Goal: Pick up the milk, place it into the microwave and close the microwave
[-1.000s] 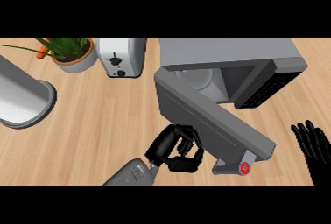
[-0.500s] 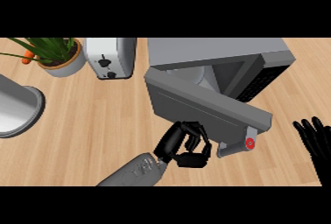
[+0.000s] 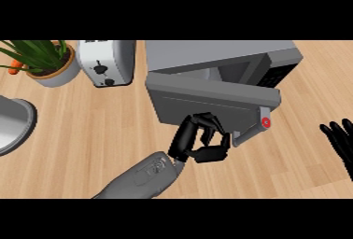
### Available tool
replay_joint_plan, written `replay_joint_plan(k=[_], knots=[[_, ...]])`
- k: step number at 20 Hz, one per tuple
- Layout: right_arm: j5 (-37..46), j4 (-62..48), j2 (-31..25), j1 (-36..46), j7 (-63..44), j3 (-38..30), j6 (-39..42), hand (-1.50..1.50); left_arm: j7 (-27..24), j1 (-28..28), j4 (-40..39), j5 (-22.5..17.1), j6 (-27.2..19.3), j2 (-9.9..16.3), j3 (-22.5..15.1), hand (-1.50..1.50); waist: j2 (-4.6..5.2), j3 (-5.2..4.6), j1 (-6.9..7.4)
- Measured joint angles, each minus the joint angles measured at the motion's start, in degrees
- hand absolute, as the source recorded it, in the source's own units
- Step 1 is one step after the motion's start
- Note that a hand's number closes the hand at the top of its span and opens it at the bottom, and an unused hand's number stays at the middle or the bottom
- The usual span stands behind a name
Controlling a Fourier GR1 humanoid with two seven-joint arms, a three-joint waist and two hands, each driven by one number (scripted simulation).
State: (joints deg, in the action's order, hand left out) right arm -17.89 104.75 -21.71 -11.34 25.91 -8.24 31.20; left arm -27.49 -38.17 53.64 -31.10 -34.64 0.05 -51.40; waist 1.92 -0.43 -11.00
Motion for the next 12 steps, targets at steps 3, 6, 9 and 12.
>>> replay_joint_plan(k=[3, 6, 9, 12], knots=[[-0.9, 0.6, -1.4, 1.4, -1.0, -1.1, 0.2, -1.5, 0.2, -2.1, -0.9, -3.0, -2.9, -0.1, 0.4, -1.5, 0.33, 0.03, -0.86], [-2.3, 0.9, -2.2, 2.6, -1.9, -1.8, 0.2, -1.5, 0.5, -4.7, -2.1, -5.7, -5.2, 0.0, 1.2, -1.5, 0.65, 0.07, -1.8], [-2.4, 1.5, -3.9, 4.5, -2.5, -3.3, 0.0, -1.5, 1.2, -7.2, -3.5, -8.3, -7.1, -0.1, 1.9, -1.5, 0.95, 0.1, -2.69], [1.6, 3.1, -7.1, 7.2, -2.0, -6.7, -2.0, 1.5, 0.8, -6.9, -3.1, -10.0, -9.2, -0.1, 1.7, -1.5, 0.78, 0.1, -3.38]])
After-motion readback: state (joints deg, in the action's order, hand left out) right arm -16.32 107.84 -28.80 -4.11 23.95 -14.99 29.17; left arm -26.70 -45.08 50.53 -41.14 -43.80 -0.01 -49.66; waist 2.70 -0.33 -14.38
